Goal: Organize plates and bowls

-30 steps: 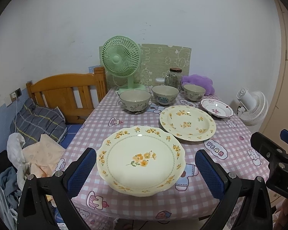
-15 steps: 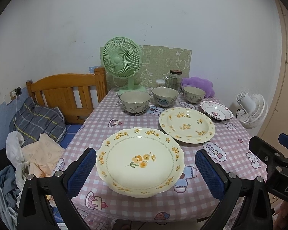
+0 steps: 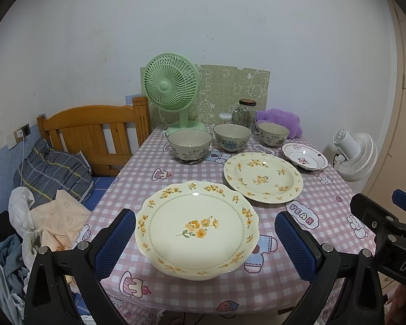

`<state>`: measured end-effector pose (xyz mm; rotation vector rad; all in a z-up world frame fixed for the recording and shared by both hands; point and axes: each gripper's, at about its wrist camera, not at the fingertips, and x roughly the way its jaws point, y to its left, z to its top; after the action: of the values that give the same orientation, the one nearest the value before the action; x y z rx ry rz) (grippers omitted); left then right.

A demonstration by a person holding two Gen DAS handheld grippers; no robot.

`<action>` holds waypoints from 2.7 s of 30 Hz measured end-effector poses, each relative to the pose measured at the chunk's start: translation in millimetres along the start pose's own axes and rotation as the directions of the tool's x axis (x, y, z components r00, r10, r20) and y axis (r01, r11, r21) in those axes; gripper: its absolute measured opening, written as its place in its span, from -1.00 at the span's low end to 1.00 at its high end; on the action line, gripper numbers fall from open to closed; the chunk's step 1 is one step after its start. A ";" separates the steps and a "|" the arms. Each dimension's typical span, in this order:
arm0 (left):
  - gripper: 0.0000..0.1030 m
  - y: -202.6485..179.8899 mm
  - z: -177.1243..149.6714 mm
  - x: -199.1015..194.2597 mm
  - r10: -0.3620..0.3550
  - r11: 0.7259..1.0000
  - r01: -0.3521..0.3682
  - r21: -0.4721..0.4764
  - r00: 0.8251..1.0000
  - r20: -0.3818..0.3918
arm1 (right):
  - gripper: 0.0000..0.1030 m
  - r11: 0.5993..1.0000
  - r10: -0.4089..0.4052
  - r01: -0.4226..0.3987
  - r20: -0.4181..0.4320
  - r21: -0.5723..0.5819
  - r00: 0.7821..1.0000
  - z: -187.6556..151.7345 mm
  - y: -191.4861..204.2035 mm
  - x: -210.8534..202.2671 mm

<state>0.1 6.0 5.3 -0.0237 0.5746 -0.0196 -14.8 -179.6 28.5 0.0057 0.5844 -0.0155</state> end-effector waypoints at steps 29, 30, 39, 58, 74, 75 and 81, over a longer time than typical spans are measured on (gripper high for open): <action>0.99 1.0 1.4 0.4 -0.002 1.000 0.002 -0.005 1.000 -0.003 | 0.99 1.000 0.012 -0.011 -0.011 0.011 1.000 -0.5 -1.1 3.9; 0.99 3.1 2.0 1.0 -0.003 1.000 0.003 -0.008 1.000 -0.004 | 0.99 1.000 0.013 -0.013 -0.011 0.010 1.000 -0.2 0.4 4.9; 0.88 29.0 12.2 19.4 0.016 1.000 -0.016 0.012 1.000 -0.003 | 0.99 1.000 0.010 -0.010 -0.043 0.005 0.999 10.9 29.4 29.6; 0.44 97.8 6.4 143.8 -0.049 0.996 0.066 0.055 0.961 -0.273 | 0.81 0.998 -0.006 0.024 -0.311 0.053 0.950 2.8 109.0 151.8; 0.16 110.0 -10.4 211.9 -0.131 0.986 0.164 0.036 0.883 -0.451 | 0.59 0.988 -0.085 0.141 -0.513 0.071 0.854 -29.7 112.9 218.9; 0.13 110.8 -10.1 213.3 -0.140 0.984 0.173 0.030 0.878 -0.457 | 0.59 0.987 -0.083 0.140 -0.512 0.075 0.855 -29.8 112.8 219.4; 0.08 104.2 -10.7 218.7 -0.193 0.969 0.243 0.044 0.857 -0.477 | 0.49 0.988 -0.076 0.136 -0.519 0.078 0.851 -30.6 116.2 226.8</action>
<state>179.0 104.5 -125.4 0.0174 1.0576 -0.2844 159.3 -66.1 -122.1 0.0900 1.1240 -0.1600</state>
